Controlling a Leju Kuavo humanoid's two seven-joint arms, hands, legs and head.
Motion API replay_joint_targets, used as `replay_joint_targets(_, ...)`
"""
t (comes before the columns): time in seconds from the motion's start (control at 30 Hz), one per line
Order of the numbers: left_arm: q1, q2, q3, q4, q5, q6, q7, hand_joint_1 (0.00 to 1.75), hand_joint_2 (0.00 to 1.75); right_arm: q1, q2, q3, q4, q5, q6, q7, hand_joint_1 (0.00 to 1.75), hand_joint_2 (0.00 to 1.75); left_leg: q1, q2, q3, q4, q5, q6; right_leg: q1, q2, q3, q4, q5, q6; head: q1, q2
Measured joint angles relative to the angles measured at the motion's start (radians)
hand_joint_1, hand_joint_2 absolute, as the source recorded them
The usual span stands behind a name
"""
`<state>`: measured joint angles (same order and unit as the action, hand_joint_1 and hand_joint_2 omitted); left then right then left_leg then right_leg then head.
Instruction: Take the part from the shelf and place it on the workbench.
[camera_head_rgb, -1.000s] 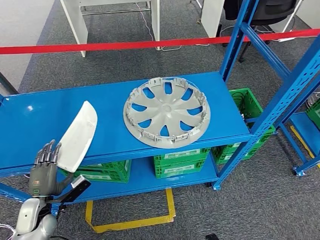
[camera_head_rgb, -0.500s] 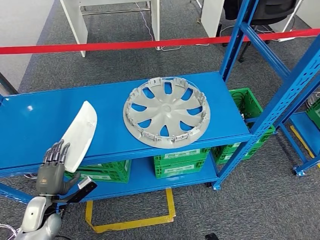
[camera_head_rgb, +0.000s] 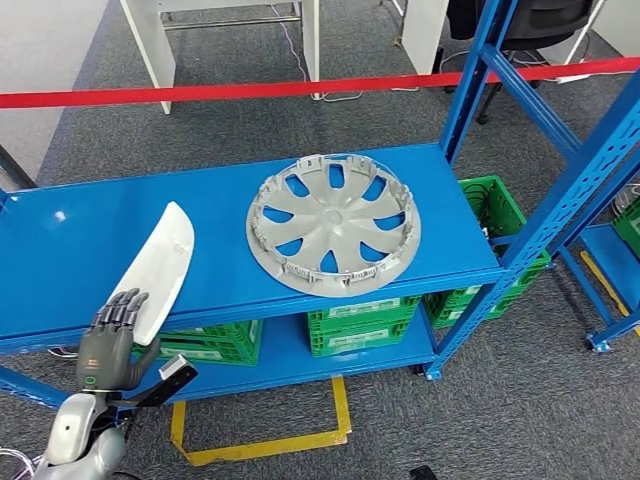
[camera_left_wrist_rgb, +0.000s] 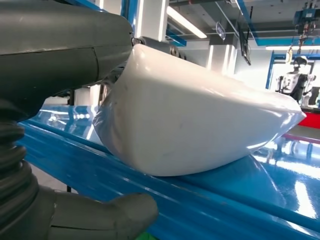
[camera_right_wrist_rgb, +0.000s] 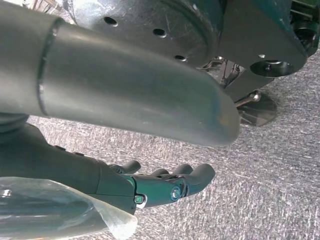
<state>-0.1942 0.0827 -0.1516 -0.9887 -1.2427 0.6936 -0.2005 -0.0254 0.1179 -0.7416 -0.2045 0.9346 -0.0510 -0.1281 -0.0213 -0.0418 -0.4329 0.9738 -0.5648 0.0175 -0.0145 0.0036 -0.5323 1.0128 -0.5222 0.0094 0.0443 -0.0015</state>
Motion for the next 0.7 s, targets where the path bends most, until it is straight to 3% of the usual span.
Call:
replay_joint_targets(0.47, -0.005, 0.005, -0.010, 0.004, 0.060, 0.015, -0.010, 1.75, 1.75, -0.004, 0.000, 0.000, 0.000, 0.002, 0.000, -0.003, 0.00, 0.00, 0.000, 0.000, 0.000, 0.000, 0.000, 0.000, 0.000, 0.000, 0.000, 0.000, 0.000, 0.000, 0.000, 0.000)
replay_joint_targets(0.7, -0.007, 0.003, 0.015, -0.004, 0.089, 0.016, -0.065, 1.75, 1.75, -0.005, 0.000, -0.002, 0.002, 0.004, -0.004, -0.003, 0.00, 0.00, 0.000, 0.000, 0.000, 0.000, 0.000, 0.000, 0.000, 0.000, 0.001, 0.000, 0.000, 0.000, 0.000, 0.000)
